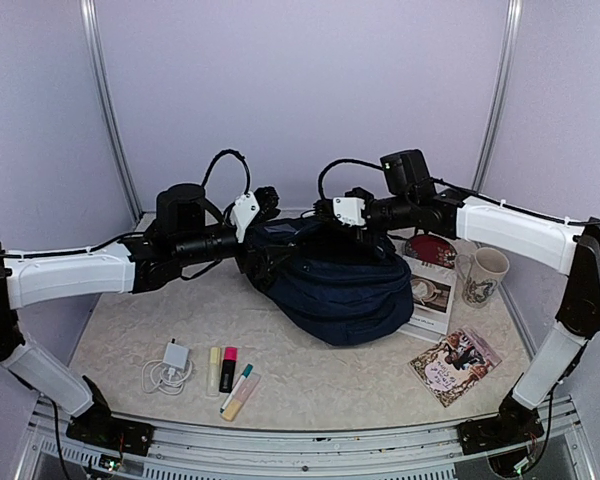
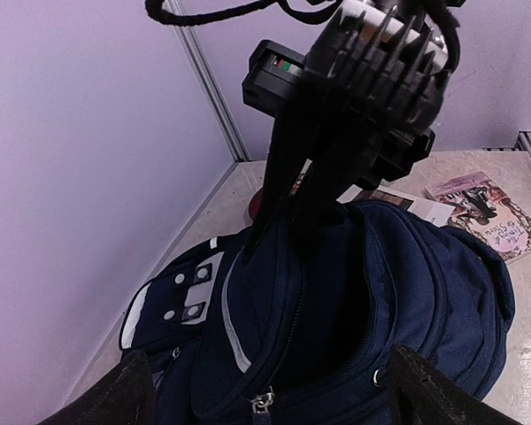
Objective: Pack the student bag
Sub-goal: Pass from the right arm to the left
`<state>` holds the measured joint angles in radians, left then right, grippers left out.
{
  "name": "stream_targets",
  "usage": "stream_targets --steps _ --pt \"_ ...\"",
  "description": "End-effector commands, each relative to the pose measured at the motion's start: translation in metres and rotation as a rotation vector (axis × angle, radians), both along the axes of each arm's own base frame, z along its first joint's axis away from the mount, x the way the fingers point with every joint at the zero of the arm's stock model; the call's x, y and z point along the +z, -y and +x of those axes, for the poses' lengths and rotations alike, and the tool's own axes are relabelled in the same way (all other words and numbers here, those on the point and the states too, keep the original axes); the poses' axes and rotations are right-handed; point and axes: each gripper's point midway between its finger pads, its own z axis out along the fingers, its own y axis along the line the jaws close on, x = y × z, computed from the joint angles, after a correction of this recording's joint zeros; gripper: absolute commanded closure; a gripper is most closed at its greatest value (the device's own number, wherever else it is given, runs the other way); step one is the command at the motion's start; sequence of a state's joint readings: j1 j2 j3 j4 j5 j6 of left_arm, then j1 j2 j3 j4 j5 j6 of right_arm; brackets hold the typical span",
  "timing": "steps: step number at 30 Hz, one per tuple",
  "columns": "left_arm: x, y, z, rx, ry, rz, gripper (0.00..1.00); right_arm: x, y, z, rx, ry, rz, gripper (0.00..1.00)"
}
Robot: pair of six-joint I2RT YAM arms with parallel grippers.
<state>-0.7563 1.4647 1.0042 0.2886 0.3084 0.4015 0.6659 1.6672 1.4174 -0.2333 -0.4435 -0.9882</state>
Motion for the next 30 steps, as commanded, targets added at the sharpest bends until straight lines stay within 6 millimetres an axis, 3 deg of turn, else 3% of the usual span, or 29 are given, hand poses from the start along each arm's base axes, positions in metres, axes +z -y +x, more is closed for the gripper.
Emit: stream_targets --steps 1,5,9,16,18,21,25,30 --pt "0.006 0.001 0.007 -0.034 -0.011 -0.045 0.12 0.067 -0.011 -0.025 0.091 0.162 0.160 1.00" --pt "0.000 -0.005 0.009 -0.087 -0.139 -0.074 0.10 0.052 -0.006 -0.022 0.048 0.136 0.148 1.00" --pt "-0.017 0.016 -0.008 -0.120 -0.056 -0.008 0.09 0.046 -0.009 -0.031 0.077 0.145 0.172 1.00" --pt "-0.036 0.032 0.010 -0.075 -0.060 0.034 0.15 0.048 -0.010 -0.038 0.049 0.208 0.143 1.00" --pt "-0.042 0.038 0.013 -0.070 -0.061 0.059 0.28 0.049 -0.009 -0.042 0.053 0.209 0.150 1.00" --pt "-0.043 0.046 0.016 -0.074 -0.083 0.067 0.61 0.047 -0.007 -0.043 0.035 0.210 0.148 1.00" --pt "-0.036 0.046 0.012 -0.084 -0.088 0.027 0.99 0.040 0.004 -0.038 -0.052 0.214 0.164 0.76" --pt "-0.036 0.041 0.013 -0.062 -0.101 0.005 1.00 0.038 0.027 -0.039 -0.180 0.155 0.236 0.44"
